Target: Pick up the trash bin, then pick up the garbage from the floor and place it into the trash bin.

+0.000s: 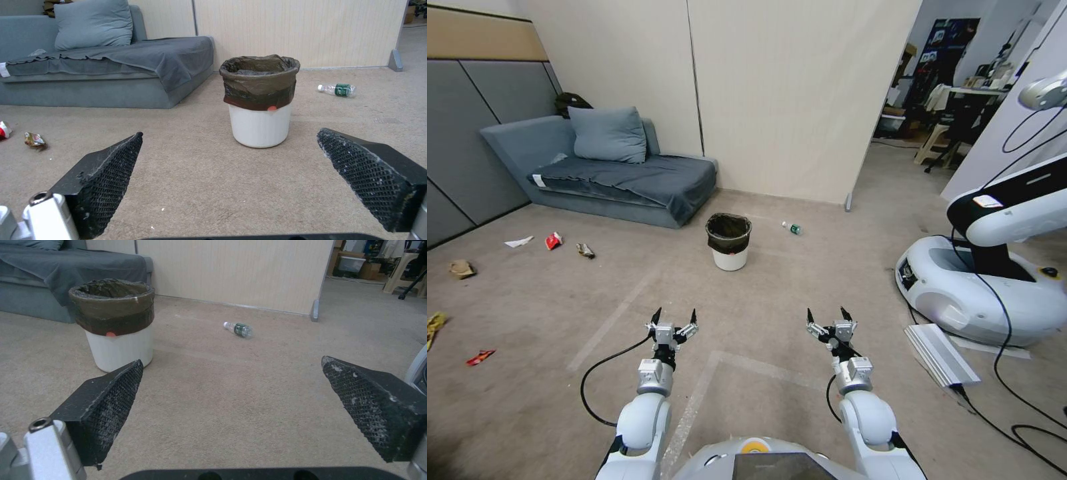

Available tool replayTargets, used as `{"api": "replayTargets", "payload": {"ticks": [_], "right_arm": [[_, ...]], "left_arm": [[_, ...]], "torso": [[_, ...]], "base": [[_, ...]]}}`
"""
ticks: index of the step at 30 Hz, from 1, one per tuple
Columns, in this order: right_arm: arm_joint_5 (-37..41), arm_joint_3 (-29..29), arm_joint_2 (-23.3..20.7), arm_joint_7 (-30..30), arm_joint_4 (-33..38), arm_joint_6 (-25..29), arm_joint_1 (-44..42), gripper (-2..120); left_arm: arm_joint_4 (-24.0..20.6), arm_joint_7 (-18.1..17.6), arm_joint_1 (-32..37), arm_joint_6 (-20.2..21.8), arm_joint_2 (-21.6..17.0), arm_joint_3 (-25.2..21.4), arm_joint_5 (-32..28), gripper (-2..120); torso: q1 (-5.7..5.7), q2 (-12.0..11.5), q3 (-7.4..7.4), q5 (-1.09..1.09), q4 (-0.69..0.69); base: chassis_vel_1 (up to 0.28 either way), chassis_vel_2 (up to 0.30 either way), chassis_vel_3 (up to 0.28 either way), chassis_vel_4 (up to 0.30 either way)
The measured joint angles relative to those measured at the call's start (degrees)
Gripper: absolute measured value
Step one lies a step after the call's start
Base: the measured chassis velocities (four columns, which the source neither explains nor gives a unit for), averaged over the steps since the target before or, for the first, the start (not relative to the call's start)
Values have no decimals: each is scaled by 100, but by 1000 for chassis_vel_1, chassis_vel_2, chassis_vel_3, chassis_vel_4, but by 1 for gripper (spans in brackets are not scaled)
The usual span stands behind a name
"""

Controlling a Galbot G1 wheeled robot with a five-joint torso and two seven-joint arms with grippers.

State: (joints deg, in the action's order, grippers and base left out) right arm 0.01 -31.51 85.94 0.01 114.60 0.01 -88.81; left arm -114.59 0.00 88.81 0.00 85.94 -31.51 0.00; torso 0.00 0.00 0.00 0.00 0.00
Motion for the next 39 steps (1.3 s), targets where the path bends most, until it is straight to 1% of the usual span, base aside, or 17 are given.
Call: {"api": "replayTargets", "payload": {"ticks": [13, 16, 18, 19, 22, 23, 26, 27, 30, 31, 33, 34, 35, 36, 37, 38, 39], "right_arm": [[0, 0, 1, 0, 11, -1, -13, 100], [-11, -8, 41, 26, 236, -63, -130, 100], [-54, -27, 111, 83, 599, -189, -326, 100], [-54, -27, 111, 83, 599, -189, -326, 100], [-122, -56, 215, 167, 1160, -378, -620, 100], [-122, -56, 215, 167, 1160, -378, -620, 100], [-186, -81, 316, 247, 1690, -556, -900, 100], [-186, -81, 316, 247, 1690, -556, -900, 100], [-234, -102, 393, 311, 2090, -694, -1114, 100], [-261, -115, 435, 347, 2315, -769, -1234, 100], [-283, -124, 473, 373, 2504, -834, -1336, 100], [-303, -130, 505, 396, 2670, -888, -1424, 100], [-324, -143, 538, 426, 2824, -945, -1524, 100], [-324, -143, 538, 426, 2824, -945, -1524, 100], [-326, -142, 547, 438, 2845, -936, -1570, 100], [-323, -133, 563, 503, 2869, -810, -1625, 100], [-332, -124, 609, 566, 2921, -587, -1741, 100]], "left_arm": [[-14, -2, 11, 5, 0, 0, 6, 100], [-116, -40, 52, 86, 2, 6, 43, 100], [-397, -163, 160, 314, 8, 32, 139, 100], [-397, -163, 160, 314, 8, 32, 139, 100], [-900, -384, 354, 728, 23, 81, 314, 100], [-900, -384, 354, 728, 23, 81, 314, 100], [-1335, -574, 523, 1081, 36, 124, 464, 100], [-1335, -574, 523, 1081, 36, 124, 464, 100], [-1694, -731, 662, 1379, 45, 159, 591, 100], [-1893, -819, 740, 1544, 52, 178, 659, 100], [-1998, -844, 776, 1588, 54, 184, 680, 100], [-1989, -838, 764, 1576, 53, 183, 677, 100], [-2015, -847, 780, 1613, 53, 191, 681, 100], [-2015, -847, 780, 1613, 53, 191, 681, 100], [-2149, -897, 828, 1721, 54, 215, 722, 100], [-2333, -974, 902, 1874, 58, 245, 785, 100], [-2536, -1063, 982, 2063, 69, 280, 855, 100]], "torso": [[0, 0, 0, 0, 0], [0, 0, 0, -1, 0], [0, 0, 0, 1, -1], [0, 0, 0, 1, -1], [0, 0, 0, 0, -1], [0, 0, 0, 0, -1], [0, 0, 0, 0, 0], [0, 0, 0, 0, 0], [0, 0, 0, 0, 0], [0, 0, 0, 0, 0], [0, 0, 0, 3, 4], [0, 0, -1, 2, -1], [0, 0, 0, -8, -2], [0, 0, 0, -8, -2], [0, 1, 0, -2, -3], [0, 1, 0, 5, 4], [0, 1, 1, -4, -3]], "base": [[0, 0, 0, 0], [0, 0, 0, 0], [0, 0, 0, 0], [0, 0, 0, 0], [0, 0, 0, 0], [0, 0, 0, 0], [0, 0, 0, 0], [0, 0, 0, 0], [0, 0, 0, 0], [0, 0, 0, 0], [0, 0, 0, 0], [0, 0, 0, 0], [0, 0, 0, 0], [0, 0, 0, 0], [0, 0, 0, 0], [0, 0, 0, 0], [0, 0, 0, 0]]}}
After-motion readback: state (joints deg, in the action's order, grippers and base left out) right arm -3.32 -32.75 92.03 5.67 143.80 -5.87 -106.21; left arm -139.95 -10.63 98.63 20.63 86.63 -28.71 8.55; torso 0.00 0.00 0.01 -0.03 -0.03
